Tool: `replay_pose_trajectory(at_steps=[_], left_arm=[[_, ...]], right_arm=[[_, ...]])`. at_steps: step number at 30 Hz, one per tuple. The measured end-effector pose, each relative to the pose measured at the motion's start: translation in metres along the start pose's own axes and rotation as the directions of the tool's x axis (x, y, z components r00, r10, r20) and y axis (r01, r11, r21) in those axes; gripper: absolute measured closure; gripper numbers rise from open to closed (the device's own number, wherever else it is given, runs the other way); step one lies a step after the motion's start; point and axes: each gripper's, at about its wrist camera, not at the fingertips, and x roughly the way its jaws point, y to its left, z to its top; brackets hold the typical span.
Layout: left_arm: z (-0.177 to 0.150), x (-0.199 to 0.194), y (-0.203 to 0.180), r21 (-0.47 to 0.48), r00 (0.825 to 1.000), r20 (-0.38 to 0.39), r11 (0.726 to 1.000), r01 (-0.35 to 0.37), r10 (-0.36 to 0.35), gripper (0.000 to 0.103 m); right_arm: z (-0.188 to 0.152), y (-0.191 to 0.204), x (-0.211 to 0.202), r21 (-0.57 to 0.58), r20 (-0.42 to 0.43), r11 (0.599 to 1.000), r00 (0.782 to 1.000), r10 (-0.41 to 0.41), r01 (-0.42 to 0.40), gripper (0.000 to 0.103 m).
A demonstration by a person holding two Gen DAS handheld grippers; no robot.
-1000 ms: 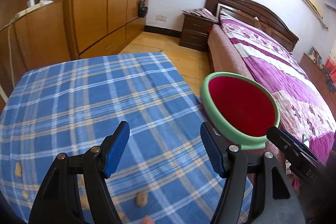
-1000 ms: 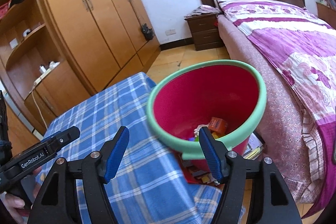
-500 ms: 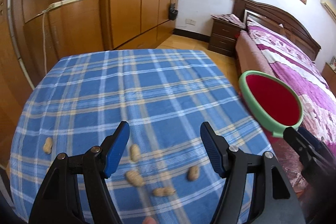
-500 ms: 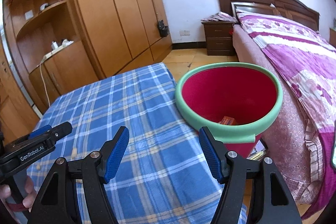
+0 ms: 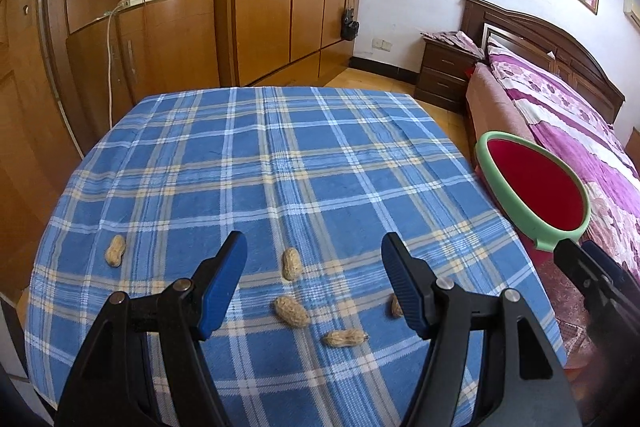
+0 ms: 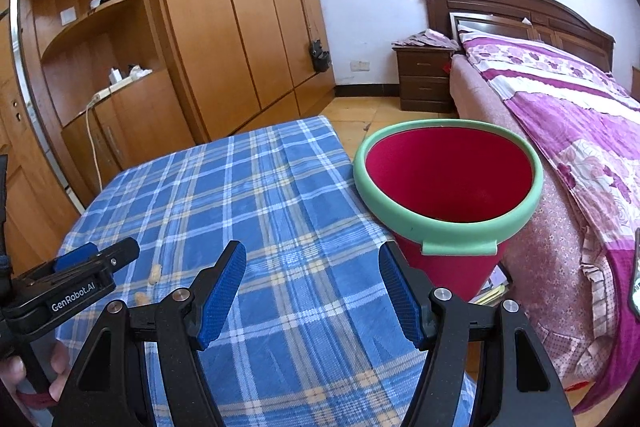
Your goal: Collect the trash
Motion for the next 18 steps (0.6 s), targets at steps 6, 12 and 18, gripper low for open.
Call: replay_pose_trajectory(at_steps=[6,12,18], left_arm=[[-0.0001,-0.003,-0.0005,0.002,1.0,0.007,1.0,-0.001,0.001,0.034],[-0.0004,-0.005,-0.0008,0.003,1.0,0.008,1.0,-0.001,0.001,0.034],[-0.0003,-0.0052,-0.0011,0.002,1.0,0.007,1.0,-0.002,0.002,0.034]], right_arm=[[-0.0005,0.0024,-0.002,-0.006,0.001,1.0,1.0,-0.001,0.001,0.033],[-0.0008,0.0029,-0.0028,-0.006,0.004,1.0,1.0,-0.001,0.001,0.033],[-0.0006,0.0022,-0.0038,-0.001,0.002,1.0,1.0,-0.001,0.001,0.033]])
